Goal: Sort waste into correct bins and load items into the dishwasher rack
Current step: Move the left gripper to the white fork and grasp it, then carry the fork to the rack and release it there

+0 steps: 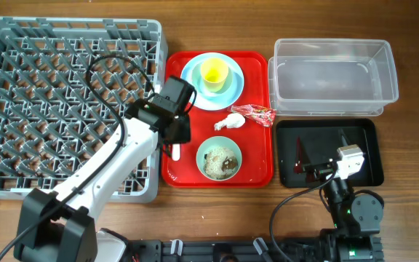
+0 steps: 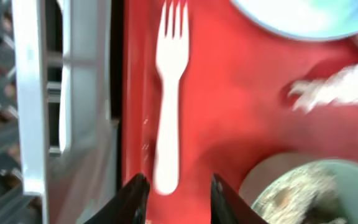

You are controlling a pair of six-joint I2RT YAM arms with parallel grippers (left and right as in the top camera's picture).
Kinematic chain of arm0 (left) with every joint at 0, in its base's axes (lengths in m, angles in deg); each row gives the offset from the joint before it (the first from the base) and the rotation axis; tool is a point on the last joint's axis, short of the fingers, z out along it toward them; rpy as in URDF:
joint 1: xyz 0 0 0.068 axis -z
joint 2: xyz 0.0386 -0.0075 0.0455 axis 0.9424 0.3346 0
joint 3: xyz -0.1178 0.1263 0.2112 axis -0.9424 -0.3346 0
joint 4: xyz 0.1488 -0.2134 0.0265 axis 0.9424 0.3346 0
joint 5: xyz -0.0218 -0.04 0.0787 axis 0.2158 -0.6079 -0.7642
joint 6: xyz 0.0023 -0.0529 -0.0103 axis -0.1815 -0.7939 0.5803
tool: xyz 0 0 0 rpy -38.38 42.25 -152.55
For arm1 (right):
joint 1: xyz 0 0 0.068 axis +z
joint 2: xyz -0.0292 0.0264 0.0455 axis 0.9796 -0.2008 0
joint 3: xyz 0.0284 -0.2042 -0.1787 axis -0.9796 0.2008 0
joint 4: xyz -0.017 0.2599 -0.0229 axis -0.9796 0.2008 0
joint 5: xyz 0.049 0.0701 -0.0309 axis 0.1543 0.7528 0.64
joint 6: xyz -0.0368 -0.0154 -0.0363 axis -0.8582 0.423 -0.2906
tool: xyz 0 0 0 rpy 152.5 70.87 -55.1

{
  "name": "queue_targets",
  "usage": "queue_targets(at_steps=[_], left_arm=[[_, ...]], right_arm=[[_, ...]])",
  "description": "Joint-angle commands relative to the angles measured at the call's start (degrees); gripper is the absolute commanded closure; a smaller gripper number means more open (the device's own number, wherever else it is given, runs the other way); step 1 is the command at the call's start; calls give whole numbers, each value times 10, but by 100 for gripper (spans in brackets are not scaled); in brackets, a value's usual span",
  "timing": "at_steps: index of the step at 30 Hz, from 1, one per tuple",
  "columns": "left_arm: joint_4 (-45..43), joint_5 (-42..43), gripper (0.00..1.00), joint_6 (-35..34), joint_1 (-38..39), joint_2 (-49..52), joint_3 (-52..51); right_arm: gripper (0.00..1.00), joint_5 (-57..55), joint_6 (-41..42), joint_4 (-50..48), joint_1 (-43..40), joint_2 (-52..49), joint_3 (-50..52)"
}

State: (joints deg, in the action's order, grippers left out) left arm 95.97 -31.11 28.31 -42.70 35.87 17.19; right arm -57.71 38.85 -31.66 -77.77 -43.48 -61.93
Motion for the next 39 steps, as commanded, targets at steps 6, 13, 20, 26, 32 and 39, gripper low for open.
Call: queue_targets(at_steps=[6, 13, 20, 26, 32, 39], left_arm=[[-111, -37, 69, -45, -2, 12, -49], [-154, -61, 73, -45, -3, 99, -54], [-179, -58, 77, -45, -2, 159, -54], [-178, -41, 96, -40, -2, 133, -32], [-150, -155, 96, 16, -3, -62, 12], [-116, -289, 96, 111, -44, -84, 12]], right_arm=[[0, -3, 2, -3, -2, 5, 1], [0, -3, 2, -3, -2, 5, 1], [0, -3, 2, -3, -2, 5, 1], [0, -3, 2, -3, -2, 5, 1], [0, -3, 2, -3, -2, 5, 1], [0, -3, 2, -3, -2, 5, 1]])
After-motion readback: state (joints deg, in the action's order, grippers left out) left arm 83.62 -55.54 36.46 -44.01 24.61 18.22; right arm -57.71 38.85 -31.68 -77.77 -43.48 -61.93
